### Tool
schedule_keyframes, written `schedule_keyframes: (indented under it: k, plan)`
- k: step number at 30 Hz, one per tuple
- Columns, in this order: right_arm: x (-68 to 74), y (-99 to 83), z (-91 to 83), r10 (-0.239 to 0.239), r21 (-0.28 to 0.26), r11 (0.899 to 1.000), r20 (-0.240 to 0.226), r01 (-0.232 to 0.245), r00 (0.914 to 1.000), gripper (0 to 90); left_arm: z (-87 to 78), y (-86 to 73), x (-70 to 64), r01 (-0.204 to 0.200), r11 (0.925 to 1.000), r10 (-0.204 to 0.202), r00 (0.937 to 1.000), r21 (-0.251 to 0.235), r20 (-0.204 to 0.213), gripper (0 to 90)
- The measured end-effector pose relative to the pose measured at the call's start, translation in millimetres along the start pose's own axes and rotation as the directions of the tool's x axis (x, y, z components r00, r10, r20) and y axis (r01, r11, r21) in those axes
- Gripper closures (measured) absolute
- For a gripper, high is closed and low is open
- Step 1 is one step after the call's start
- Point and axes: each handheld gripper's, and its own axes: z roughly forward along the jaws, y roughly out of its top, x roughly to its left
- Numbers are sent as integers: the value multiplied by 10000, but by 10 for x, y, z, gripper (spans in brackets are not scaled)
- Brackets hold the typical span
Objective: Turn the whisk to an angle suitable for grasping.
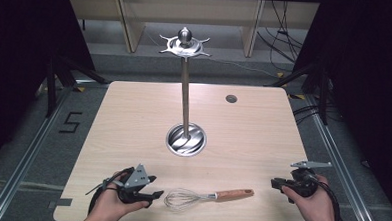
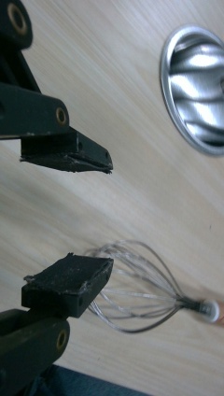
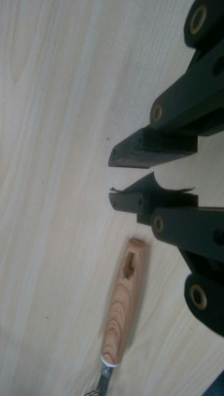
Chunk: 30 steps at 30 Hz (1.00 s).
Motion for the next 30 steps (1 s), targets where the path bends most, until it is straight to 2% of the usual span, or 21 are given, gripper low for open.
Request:
schedule_keyframes:
  k: [2,3,4,6,8,9,10,11,12,13,14,15,16,19,20,21,22,24,26,27,30]
  plan:
    - [32,3,8,-354,216,9991,-62,356,9994,885,-12,8,50,551,9979,-555,9984,-344,-86,469]
    - [32,3,8,-354,216,9991,-62,356,9994,885,-12,8,50,551,9979,-555,9984,-344,-86,485]
    - [95,12,21,-769,711,9944,-136,777,9969,900,-6,3,94,972,9937,-978,9952,-549,-72,506]
    - [123,14,31,-862,900,9921,-220,878,9960,900,-2,-7,110,1161,9917,-1168,9931,-560,-82,522]
    - [344,7,105,-911,2006,9751,-281,949,9954,900,8,-38,153,1320,9908,-1326,9910,-307,-198,535]
    - [378,6,137,-1108,2265,9669,-413,1173,9930,900,8,-48,169,1324,9910,-1329,9908,-201,-237,536]
    - [378,6,137,-1108,2265,9669,-413,1173,9930,900,8,-48,169,1324,9910,-1329,9908,-201,-237,536]
    - [439,3,181,-1131,2681,9553,-571,1244,9919,900,17,-56,172,1472,9888,-1476,9889,-231,-151,536]
    - [537,12,274,-1123,3466,9292,-654,1281,9915,900,17,-61,176,1497,9885,-1500,9886,-215,-138,536]
    - [537,12,274,-1123,3466,9292,-654,1281,9915,900,17,-61,176,1497,9885,-1500,9886,-215,-138,536]
    - [601,44,341,-887,3892,9153,-562,1036,9945,900,21,-62,175,1496,9885,-1501,9884,-230,-228,535]
    - [601,44,341,-887,3892,9153,-562,1036,9945,900,21,-62,175,1496,9885,-1501,9884,-230,-228,536]
    - [610,57,369,-912,3973,9117,-525,1046,9944,900,14,-61,169,1505,9884,-1507,9885,-226,-90,536]
    - [633,105,473,-1160,4246,8983,-181,1127,9931,900,14,-65,180,1507,9884,-1511,9883,-209,-192,535]
    - [643,126,489,-1058,4454,8897,-117,999,9943,900,15,-65,177,1609,9866,-1612,9869,-286,-85,535]
    - [648,122,525,-994,4484,8890,-103,934,9950,900,15,-67,180,1654,9857,-1656,9862,-317,-58,535]
    - [680,139,580,-746,4717,8798,148,588,9971,900,11,-69,193,1592,9869,-1597,9870,-261,-163,535]
    - [691,174,621,-717,4793,8759,144,560,9973,900,13,-70,202,1643,9860,-1646,9863,-300,-66,535]
    - [704,218,655,-749,4738,8790,250,542,9969,900,12,-69,215,1655,9859,-1660,9860,-246,-162,534]
    - [681,247,676,-1140,4686,8786,180,923,9933,900,12,-69,215,1655,9859,-1660,9860,-246,-162,534]
    - [723,356,765,-1010,4633,8828,253,779,9946,900,14,-69,221,1712,9848,-1715,9851,-279,-109,533]
